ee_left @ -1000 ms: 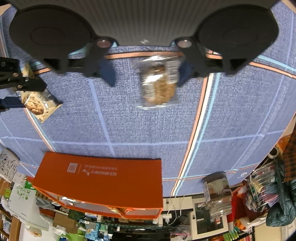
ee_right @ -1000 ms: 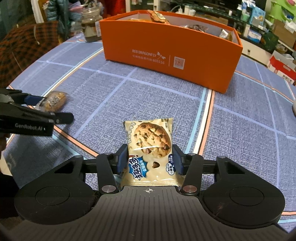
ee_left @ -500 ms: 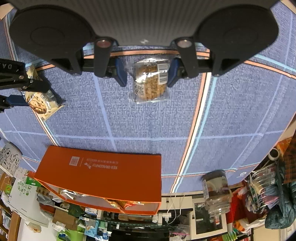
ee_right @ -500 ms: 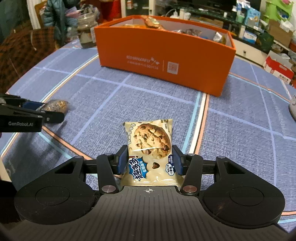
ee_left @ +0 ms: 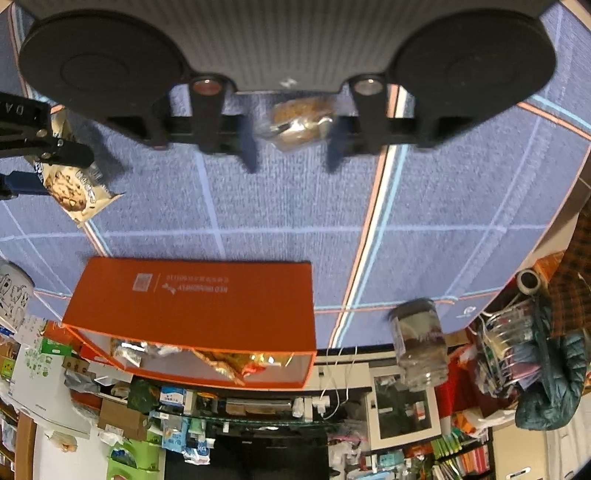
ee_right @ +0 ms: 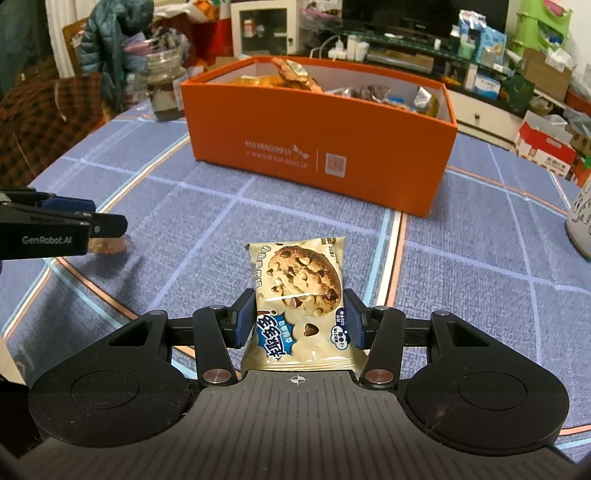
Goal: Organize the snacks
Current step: 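Carry the cookie pack and oat biscuit pack over the orange box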
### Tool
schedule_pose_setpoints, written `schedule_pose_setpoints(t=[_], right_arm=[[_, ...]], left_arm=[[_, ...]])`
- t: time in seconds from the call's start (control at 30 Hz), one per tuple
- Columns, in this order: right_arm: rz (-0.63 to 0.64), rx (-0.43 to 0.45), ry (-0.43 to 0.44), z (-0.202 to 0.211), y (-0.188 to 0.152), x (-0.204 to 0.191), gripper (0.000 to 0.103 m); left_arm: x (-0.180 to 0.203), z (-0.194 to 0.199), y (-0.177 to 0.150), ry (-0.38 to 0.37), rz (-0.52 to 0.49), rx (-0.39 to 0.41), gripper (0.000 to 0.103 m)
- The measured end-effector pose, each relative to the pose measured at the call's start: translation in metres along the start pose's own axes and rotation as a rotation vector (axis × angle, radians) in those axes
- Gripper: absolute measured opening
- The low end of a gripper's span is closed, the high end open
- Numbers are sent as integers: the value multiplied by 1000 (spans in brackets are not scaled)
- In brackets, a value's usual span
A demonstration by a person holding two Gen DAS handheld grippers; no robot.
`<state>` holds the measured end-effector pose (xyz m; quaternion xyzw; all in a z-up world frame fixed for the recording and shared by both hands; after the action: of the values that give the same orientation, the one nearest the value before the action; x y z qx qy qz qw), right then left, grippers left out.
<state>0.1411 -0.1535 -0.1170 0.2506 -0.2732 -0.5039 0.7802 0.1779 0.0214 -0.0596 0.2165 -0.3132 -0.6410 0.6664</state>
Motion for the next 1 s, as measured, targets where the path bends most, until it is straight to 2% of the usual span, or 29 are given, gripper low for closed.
schedule_pose_setpoints(t=[0.2, 0.23, 0.27, 0.3, 0.33, 0.5, 0.63, 0.7, 0.77, 0.8, 0.83, 0.87, 0.9, 1.0], right_arm=[[-10, 15, -7, 2, 8, 0, 37], [-9, 14, -7, 2, 8, -1, 37], [-7, 11, -8, 1, 7, -1, 37], [-4, 9, -7, 1, 6, -1, 37], [-5, 9, -7, 1, 6, -1, 37], [-25, 20, -2, 4, 7, 4, 37], [-22, 19, 4, 2, 8, 3, 37], [-21, 20, 7, 2, 8, 3, 37], [-22, 19, 8, 1, 8, 3, 37], [-25, 18, 8, 1, 7, 4, 37], [-28, 18, 9, 2, 6, 5, 37], [-30, 19, 10, 3, 6, 6, 37], [-33, 21, 10, 3, 6, 7, 37], [-38, 24, 8, 5, 5, 10, 37]], left_arm=[[0, 5, 15, -6, 21, 27, 27], [-2, 4, 16, -12, 25, 21, 30], [-6, 4, 16, -17, 37, 15, 37], [-11, 4, 16, -20, 54, 9, 59], [-19, 4, 17, -16, 82, 8, 69], [-55, 9, 16, -19, 297, 14, 71], [-45, -6, -5, -4, 295, -36, 72], [-36, -13, -13, -27, 291, -68, 73], [-29, -22, -19, -31, 273, -88, 73], [-29, -22, -19, -12, 256, -72, 69], [-28, -22, -22, -3, 246, -68, 52], [-29, -21, -22, 11, 243, -65, 45], [-28, -20, -22, 1, 242, -73, 32], [-23, -10, -20, -18, 209, -70, 31]])
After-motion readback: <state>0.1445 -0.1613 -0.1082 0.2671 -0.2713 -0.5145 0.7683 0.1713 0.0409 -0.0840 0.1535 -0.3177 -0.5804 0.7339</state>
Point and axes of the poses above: each gripper's, at about its wrist camera, not at the fingertips, and z roughly against the way its jaws point, x to its right, y to its top, the point moved 8 cm from there along -z, roughly the way its jaws point, and after that the axes turned 15 degrees about z, right-handed, at the moved point
